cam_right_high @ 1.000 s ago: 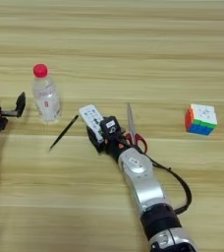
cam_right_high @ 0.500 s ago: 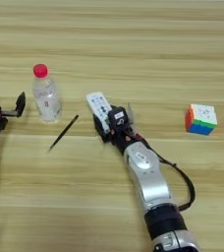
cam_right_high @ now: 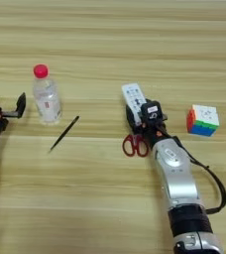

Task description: Move the objects on the table

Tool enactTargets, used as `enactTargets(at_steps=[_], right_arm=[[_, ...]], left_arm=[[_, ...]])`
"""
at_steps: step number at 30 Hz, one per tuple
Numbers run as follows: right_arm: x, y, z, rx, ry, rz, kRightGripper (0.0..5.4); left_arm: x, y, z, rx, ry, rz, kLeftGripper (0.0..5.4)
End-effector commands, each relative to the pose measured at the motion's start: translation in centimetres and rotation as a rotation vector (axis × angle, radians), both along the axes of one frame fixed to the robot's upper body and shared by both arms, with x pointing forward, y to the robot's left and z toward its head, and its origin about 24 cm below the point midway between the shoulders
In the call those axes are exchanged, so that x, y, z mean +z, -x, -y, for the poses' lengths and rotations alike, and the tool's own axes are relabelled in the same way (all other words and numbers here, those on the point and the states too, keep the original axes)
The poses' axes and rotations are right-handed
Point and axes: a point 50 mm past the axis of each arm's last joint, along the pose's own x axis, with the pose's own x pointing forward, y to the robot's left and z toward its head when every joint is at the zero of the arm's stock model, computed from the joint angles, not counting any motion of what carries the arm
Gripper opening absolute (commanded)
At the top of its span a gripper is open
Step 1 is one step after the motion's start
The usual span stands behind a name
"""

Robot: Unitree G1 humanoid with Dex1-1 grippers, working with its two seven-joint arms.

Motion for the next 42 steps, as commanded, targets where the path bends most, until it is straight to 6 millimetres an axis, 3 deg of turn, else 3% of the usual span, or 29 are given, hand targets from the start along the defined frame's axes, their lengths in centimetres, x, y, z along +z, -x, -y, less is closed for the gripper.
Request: enactTargets(at_steps=[1,19,29,30,42], right_arm=[[-0.5,0.1,1.7,-0.072,0.006,-0.026,2.92],[-3.8,0.7,4.5,-0.159,0.067,-0.152,2.92],[-4.3,0.7,4.8,-0.159,0.102,-0.158,2.92],[-4.3,0.7,4.7,-0.150,0.117,-0.157,3.21],[-1.6,0.8,3.7,-0.141,0.128,0.023,4.48]], left_arm=[[0.4,-0.3,0.3,-0.002,-0.005,0.022,5.40],[0.5,-0.3,0.3,0.000,-0.003,0.021,5.40],[0.5,-0.3,0.3,0.001,-0.003,0.022,5.40],[0.5,-0.3,0.3,0.001,-0.003,0.022,5.40],[0.5,-0.3,0.3,0.001,-0.005,0.023,5.40]])
